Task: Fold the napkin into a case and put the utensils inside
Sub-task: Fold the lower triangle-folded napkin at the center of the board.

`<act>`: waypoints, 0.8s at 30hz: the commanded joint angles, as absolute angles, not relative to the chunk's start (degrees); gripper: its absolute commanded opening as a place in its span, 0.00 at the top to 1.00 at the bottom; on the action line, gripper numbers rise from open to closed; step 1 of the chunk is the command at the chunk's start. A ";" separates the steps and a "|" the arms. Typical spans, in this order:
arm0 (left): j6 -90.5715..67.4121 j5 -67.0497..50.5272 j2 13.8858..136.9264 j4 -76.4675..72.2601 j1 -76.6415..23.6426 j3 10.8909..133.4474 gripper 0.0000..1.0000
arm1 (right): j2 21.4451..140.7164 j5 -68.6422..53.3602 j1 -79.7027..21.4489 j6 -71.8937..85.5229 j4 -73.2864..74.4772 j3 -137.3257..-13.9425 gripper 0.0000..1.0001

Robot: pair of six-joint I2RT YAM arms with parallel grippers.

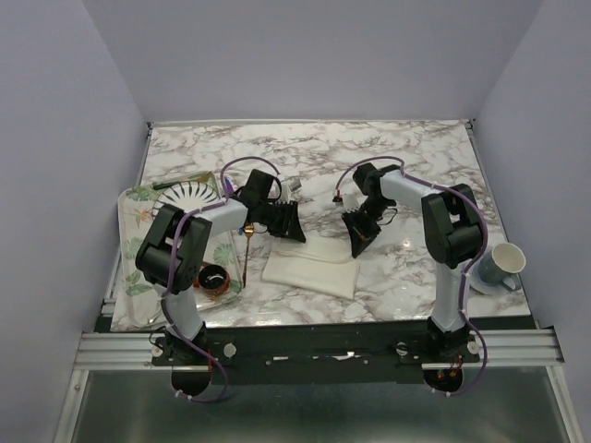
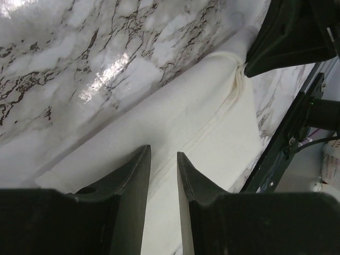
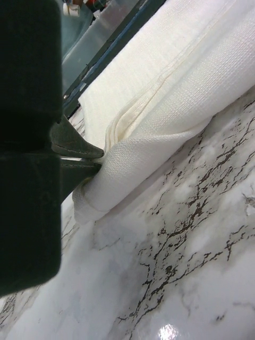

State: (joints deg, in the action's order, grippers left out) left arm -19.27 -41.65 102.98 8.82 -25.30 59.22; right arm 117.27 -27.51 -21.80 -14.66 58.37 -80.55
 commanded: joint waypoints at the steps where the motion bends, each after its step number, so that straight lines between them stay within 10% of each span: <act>1: -18.80 -41.49 106.69 10.81 -25.22 59.50 0.65 | 119.88 -20.39 -21.80 -18.10 53.70 -81.12 0.99; 11: -20.65 -38.59 110.65 12.21 -23.12 60.03 0.67 | 119.53 -19.69 -21.88 -23.55 54.49 -84.02 0.98; 24: -22.41 -38.50 109.51 10.81 -23.20 57.66 0.73 | 113.12 -39.45 -20.92 -24.90 69.52 -95.36 0.52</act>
State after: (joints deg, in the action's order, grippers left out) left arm -22.70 -41.69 108.77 9.50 -23.62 59.42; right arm 116.29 -29.26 -21.67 -27.20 63.20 -91.29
